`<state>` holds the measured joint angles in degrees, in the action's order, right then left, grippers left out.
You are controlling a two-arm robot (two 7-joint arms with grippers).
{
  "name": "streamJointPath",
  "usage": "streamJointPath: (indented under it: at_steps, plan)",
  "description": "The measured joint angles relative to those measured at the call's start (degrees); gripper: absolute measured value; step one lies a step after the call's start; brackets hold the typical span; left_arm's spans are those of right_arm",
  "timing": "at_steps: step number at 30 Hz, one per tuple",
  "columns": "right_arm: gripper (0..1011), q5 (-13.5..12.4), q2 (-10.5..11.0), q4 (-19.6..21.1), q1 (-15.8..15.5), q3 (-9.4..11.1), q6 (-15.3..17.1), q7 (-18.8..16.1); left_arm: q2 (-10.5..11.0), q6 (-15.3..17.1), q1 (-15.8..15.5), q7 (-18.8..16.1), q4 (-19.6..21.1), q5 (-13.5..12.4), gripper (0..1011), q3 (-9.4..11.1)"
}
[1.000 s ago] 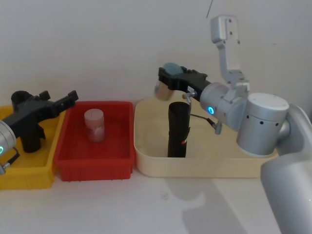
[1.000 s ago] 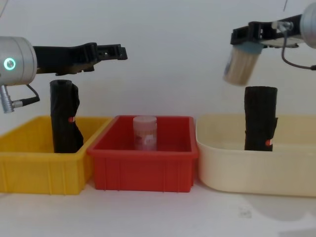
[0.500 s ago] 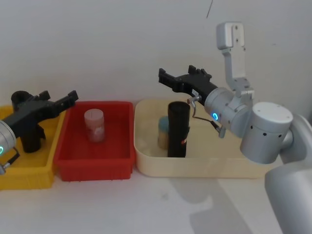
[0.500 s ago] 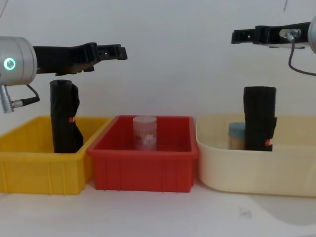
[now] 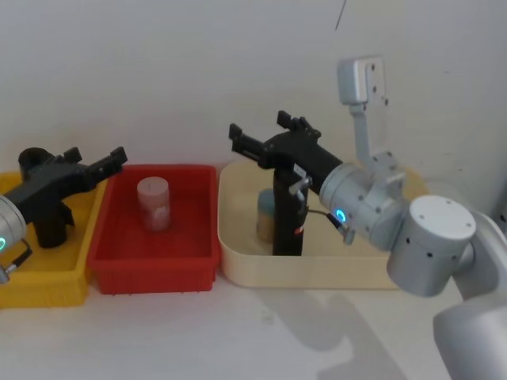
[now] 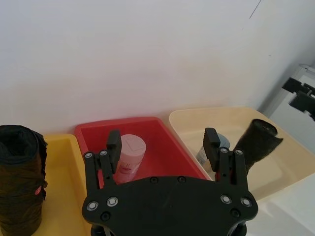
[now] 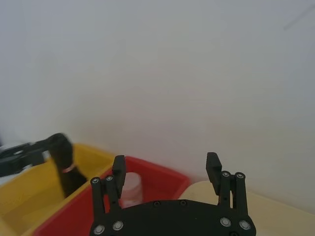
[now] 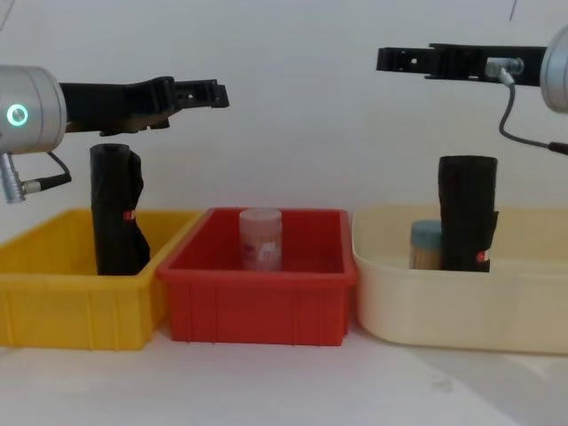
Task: Pick up the garbage bag with the one hand and transfer it to the other hand.
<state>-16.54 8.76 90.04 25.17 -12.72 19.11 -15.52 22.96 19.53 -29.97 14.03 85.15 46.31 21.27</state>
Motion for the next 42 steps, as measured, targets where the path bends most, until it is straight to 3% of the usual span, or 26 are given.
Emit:
streamJointPath:
  at_steps: [11, 17, 23, 31, 42]
  plan:
    - [1000, -1.0, 3.6, 5.8, -6.1, -3.5, -3.8, -6.4, 0.0, 0.0, 0.0, 0.0, 0.0, 0.0, 1002, 0.0]
    - [1000, -0.6, 4.8, 7.7, -8.1, -5.4, -4.4, -7.6, 0.0, 0.0, 0.0, 0.0, 0.0, 0.0, 1002, 0.0]
    - [1000, 0.9, 5.1, 9.0, -9.6, -7.2, -4.5, -7.0, 0.0, 0.0, 0.0, 0.0, 0.0, 0.0, 1001, 0.0]
    - [1000, 3.8, 3.9, 10.3, -11.2, -9.9, -3.8, -3.1, 0.3, 0.1, 0.1, 0.6, 0.1, 0.3, 1001, 0.1]
    - [1000, 5.9, 2.5, 11.3, -12.5, -11.7, -2.7, -0.3, 1.6, 0.9, 0.5, 3.2, 0.8, 1.9, 1001, 0.3]
